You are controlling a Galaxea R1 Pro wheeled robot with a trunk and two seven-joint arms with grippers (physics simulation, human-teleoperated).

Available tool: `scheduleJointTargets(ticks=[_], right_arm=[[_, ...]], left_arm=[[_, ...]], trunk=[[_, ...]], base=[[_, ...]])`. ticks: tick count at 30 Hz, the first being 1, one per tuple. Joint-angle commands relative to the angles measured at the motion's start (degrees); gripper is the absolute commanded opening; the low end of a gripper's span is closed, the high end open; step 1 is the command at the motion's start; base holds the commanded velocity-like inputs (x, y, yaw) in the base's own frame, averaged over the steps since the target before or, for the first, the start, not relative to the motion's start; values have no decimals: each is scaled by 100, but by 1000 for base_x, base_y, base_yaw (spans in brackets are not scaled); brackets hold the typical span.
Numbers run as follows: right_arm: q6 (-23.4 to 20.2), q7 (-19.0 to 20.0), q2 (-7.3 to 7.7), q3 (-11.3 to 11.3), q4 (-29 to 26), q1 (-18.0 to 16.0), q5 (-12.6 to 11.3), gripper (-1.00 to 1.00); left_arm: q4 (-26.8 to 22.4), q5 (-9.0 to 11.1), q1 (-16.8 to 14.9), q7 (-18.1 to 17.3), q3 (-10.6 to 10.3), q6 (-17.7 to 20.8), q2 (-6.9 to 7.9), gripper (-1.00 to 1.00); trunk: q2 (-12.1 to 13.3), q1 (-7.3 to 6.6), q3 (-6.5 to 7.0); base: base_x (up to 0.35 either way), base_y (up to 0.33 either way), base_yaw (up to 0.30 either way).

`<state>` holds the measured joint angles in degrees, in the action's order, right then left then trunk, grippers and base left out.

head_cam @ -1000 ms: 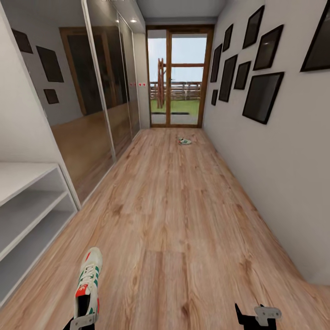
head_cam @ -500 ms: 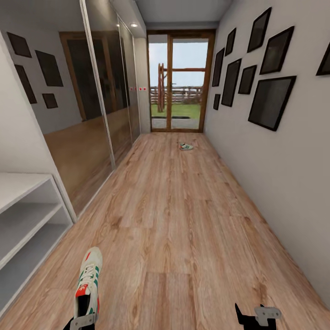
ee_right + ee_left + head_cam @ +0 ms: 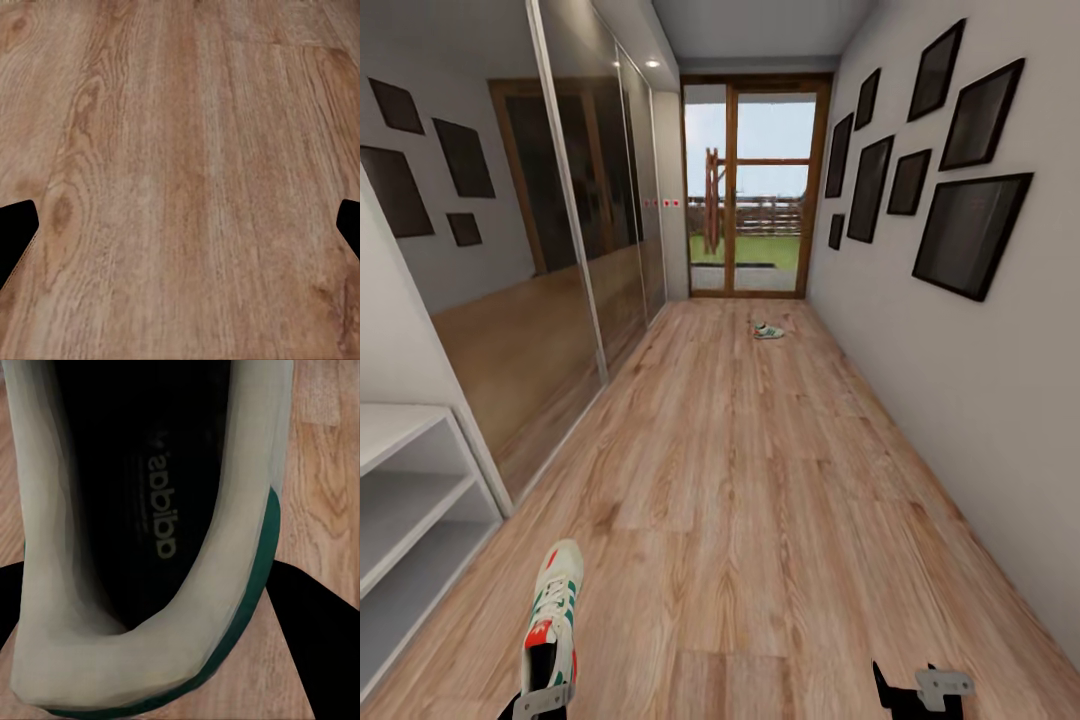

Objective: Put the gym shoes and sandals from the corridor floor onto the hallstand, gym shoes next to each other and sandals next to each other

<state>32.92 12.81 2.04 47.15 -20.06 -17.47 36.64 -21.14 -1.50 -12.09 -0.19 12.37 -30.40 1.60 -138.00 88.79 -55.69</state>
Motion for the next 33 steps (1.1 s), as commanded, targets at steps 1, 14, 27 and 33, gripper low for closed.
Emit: scheduleJointTargets(ticks=[1,14,27,33], right_arm=[[21,46,-2,47,-1,-8,19,100],[21,47,-2,49,-4,-4,13,100],[31,38,-5,49,-15,-9,-14,100],[20,37,-21,49,-6,-6,-30,100]], left_arm=[[4,-17,-4,-7,20,-19,-2,-100],[4,-17,-4,-7,20,-19,-2,-100],[7,-19,-4,-7,20,-19,-9,-100],[6,-25,-4,-7,19,-19,-10,-100]], trunk=[[-2,2,2],[-2,2,64],[-2,2,67],[-2,2,67]], base=[[335,0,0],[336,0,0],[335,0,0],[336,0,0]])
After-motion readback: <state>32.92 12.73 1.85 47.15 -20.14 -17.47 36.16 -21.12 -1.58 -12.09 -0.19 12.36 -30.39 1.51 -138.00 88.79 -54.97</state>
